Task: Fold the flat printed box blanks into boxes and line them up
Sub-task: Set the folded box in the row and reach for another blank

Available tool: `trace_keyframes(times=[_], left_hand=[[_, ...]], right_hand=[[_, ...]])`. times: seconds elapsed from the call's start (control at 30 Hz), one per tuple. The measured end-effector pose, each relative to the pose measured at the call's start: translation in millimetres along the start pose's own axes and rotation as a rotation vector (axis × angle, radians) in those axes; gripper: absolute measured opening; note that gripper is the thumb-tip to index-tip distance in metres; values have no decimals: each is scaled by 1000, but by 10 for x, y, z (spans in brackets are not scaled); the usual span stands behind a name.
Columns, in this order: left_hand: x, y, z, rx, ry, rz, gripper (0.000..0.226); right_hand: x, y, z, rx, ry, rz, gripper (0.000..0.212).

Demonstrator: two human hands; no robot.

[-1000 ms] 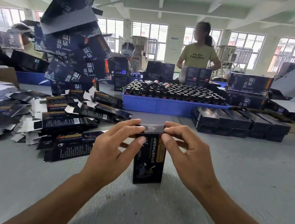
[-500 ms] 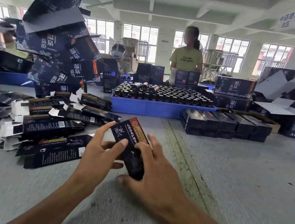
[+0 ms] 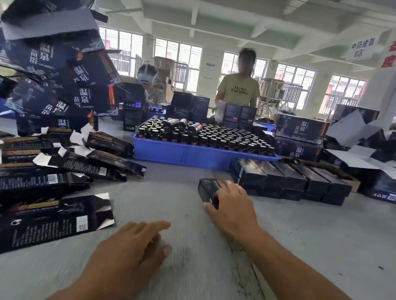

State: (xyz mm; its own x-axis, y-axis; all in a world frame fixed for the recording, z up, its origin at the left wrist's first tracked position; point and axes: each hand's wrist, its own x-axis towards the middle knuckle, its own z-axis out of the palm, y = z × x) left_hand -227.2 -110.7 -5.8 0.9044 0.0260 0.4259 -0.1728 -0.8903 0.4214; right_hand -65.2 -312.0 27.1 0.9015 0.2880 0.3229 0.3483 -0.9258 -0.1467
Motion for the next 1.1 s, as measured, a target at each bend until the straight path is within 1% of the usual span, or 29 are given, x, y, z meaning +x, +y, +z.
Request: trace_keyframes(times=[0.1, 0.23, 0.37, 0.43, 0.47, 0.5, 0.57, 0.6, 0.63, 0.67, 0.7, 0.73, 0.77, 0.83, 0.87, 0.93, 1.0, 1.03, 1.07, 1.1], left_hand=[[19, -29, 13, -26, -13, -16, 44], [78, -35, 22, -18, -37, -33, 38], [102, -48, 21, -25, -14, 24, 50], [134, -61, 55, -65, -33, 56, 39], [134, -57, 54, -58, -40, 78, 34], [133, -35, 49, -28, -10, 103, 31], [131, -19, 52, -47, 29, 111, 28], [126, -9, 15, -58, 9, 103, 29], [129, -19, 0, -56, -37, 98, 33], [146, -26, -17, -21, -31, 93, 44], [138, -60, 11, 37, 18, 98, 60], [113, -75, 24, 60, -6, 52, 71], [101, -75, 35, 76, -46, 22, 72], [112, -41, 29, 67, -64, -11, 58], [113, -46, 25, 48, -56, -23, 57], [116, -54, 15, 66, -79, -3, 68], [101, -27, 1, -4, -79, -8, 67], [103, -52, 14, 6, -113, 14, 61], [106, -100, 45, 70, -65, 54, 51], [114, -103, 30, 36, -85, 58, 42]], right_hand=[[130, 141, 163, -52, -14, -55, 45], [348, 197, 285, -166, 61, -78, 45], [644, 213, 319, -178, 109, -39, 25], [774, 247, 327, -194, 106, -15, 24], [824, 268, 327, -213, 94, -5, 24], [868, 287, 331, -234, 80, 6, 26], [947, 306, 345, -255, 58, 35, 30], [973, 300, 352, -253, 49, 47, 32], [984, 278, 364, -243, 48, 49, 34], [985, 240, 379, -227, 61, 37, 38], [986, 183, 395, -202, 84, 10, 41], [985, 106, 407, -167, 107, -27, 43], [987, 8, 419, -116, 119, -65, 43], [992, -239, 426, 22, 101, -117, 42], [1005, -378, 431, 86, 76, -130, 42], [1030, -651, 445, 169, 8, -159, 48], [1068, -905, 484, 225, -62, -190, 55], [1091, -1021, 510, 256, -102, -203, 59], [1116, -1128, 544, 293, -142, -212, 64], [1143, -1230, 583, 326, -178, -219, 69]])
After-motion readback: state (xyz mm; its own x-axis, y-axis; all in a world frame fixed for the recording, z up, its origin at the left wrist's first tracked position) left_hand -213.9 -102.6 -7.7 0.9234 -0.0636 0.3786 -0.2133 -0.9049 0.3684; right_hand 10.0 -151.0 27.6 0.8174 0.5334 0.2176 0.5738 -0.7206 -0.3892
